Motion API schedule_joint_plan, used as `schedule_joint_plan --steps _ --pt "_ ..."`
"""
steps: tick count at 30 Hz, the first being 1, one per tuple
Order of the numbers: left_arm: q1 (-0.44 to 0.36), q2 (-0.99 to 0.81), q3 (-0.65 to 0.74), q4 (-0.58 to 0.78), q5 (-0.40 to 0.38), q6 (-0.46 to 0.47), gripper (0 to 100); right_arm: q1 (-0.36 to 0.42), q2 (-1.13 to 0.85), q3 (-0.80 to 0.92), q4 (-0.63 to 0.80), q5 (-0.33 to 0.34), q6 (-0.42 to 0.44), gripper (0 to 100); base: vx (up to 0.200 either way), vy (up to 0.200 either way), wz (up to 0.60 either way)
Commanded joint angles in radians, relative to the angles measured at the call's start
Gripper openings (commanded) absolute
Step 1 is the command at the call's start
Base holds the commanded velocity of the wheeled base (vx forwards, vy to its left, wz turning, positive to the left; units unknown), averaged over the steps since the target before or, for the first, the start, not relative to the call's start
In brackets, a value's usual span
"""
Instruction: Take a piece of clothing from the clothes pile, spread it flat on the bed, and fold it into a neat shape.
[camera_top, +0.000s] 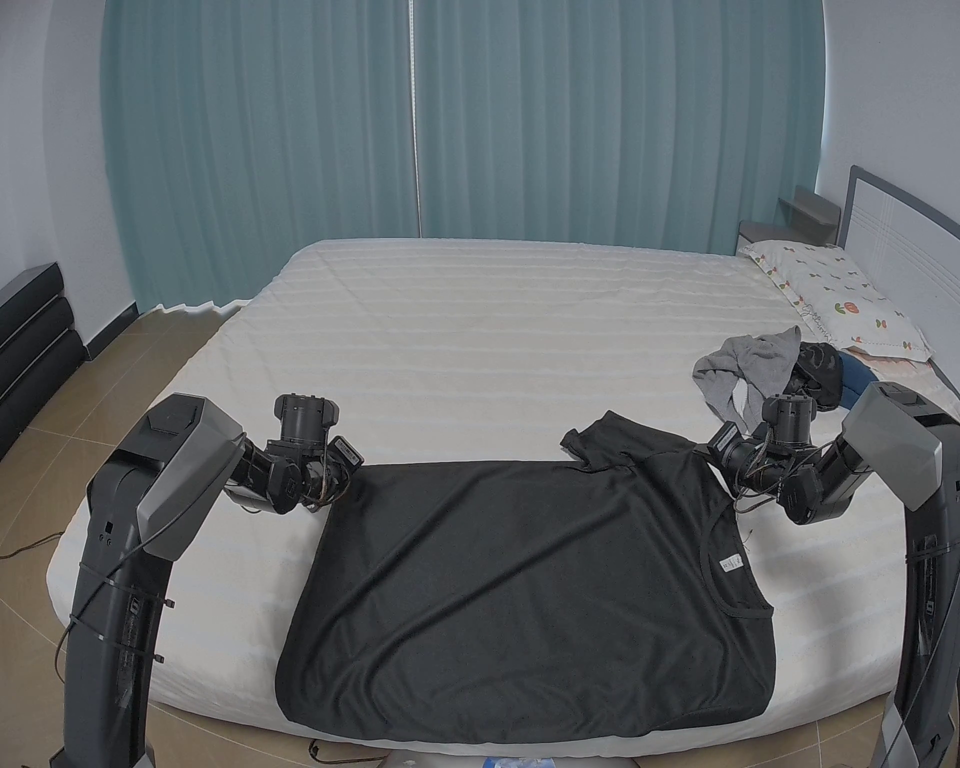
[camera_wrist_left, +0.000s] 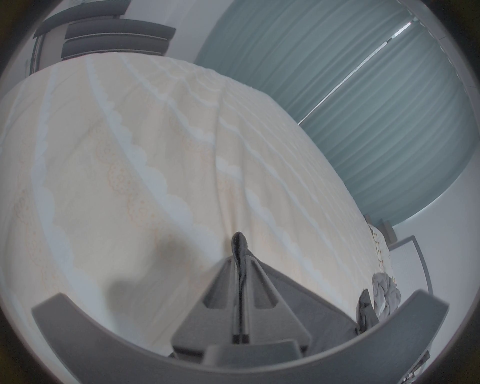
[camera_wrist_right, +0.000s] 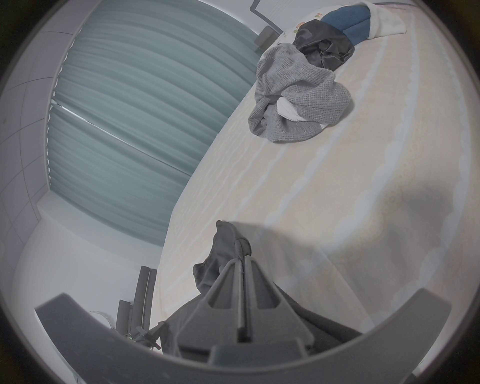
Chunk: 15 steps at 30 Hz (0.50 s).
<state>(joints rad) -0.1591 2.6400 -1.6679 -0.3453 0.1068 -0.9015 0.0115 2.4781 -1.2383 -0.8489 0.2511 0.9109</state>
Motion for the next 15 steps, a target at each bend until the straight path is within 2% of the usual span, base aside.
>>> schedule_joint_plan --steps 1,7,11,15 --pt "0.009 -0.002 -0.032 -0.007 0.033 -0.004 0 -0.008 -0.001 -0.009 -0.033 -0.009 0.0 0 0.0 0.0 0.0" --pt "0.027 -0.051 -0.09 0.003 0.063 0.007 0 -0.022 -0.01 -0.044 -0.084 -0.056 -0.003 0 0.0 0.0 0.0" --pt "0.036 -0.04 -0.15 0.003 0.07 0.056 0 -0.034 -0.004 -0.109 -0.071 -0.09 -0.01 0 0.0 0.0 0.0" --pt "0.05 -0.006 -0.201 0.003 0.079 0.061 0 -0.039 0.025 -0.147 -0.07 -0.09 -0.012 0 0.0 0.0 0.0"
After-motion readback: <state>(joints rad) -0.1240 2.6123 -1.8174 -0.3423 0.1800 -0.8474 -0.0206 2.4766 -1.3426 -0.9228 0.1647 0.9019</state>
